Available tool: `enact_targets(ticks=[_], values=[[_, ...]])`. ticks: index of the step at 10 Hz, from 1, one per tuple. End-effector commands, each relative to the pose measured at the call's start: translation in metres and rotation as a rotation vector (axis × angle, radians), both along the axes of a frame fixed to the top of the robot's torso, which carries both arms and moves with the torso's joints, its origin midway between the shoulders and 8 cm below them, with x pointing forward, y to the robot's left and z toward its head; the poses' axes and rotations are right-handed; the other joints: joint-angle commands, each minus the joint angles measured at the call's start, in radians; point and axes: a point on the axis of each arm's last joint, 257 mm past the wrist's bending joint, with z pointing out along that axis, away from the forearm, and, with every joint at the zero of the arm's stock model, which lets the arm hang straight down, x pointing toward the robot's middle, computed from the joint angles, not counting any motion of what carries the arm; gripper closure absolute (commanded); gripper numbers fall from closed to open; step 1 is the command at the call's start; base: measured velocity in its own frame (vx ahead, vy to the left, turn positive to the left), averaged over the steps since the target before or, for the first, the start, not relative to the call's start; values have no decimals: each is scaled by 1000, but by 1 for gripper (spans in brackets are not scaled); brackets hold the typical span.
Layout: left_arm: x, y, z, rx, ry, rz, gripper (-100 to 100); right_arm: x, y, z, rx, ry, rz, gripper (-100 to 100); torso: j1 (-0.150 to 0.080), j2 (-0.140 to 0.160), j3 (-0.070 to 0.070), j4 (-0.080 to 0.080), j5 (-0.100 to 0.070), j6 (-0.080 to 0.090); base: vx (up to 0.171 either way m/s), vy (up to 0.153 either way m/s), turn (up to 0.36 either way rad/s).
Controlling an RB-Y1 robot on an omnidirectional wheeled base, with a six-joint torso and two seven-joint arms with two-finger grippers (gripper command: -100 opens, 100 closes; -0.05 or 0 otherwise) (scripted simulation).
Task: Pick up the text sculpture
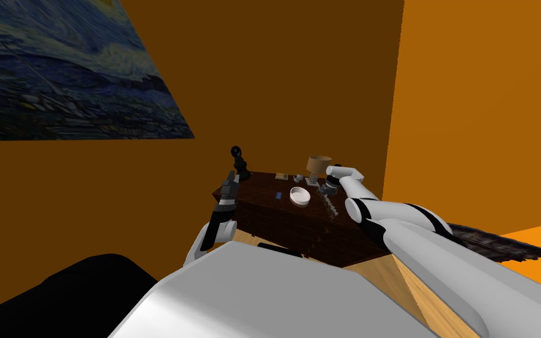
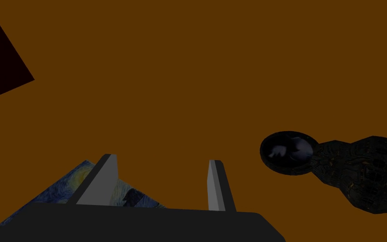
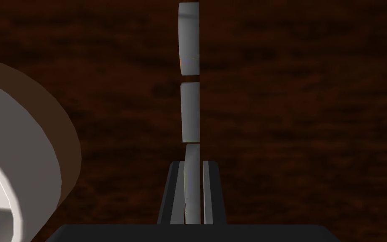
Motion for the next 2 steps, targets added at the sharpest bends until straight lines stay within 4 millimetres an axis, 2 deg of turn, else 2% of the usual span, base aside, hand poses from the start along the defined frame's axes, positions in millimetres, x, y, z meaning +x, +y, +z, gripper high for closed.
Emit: enact_targets(ticks=[1,2], values=[[0,0,0,0,0,0,0,0,0,0,0,0,0,100,0,0,0,0,0,0,-14,-14,7],[0,0,0,0,0,0,0,0,0,1,1,1,-1,0,0,-1,0,0,0,0,0,0,0]])
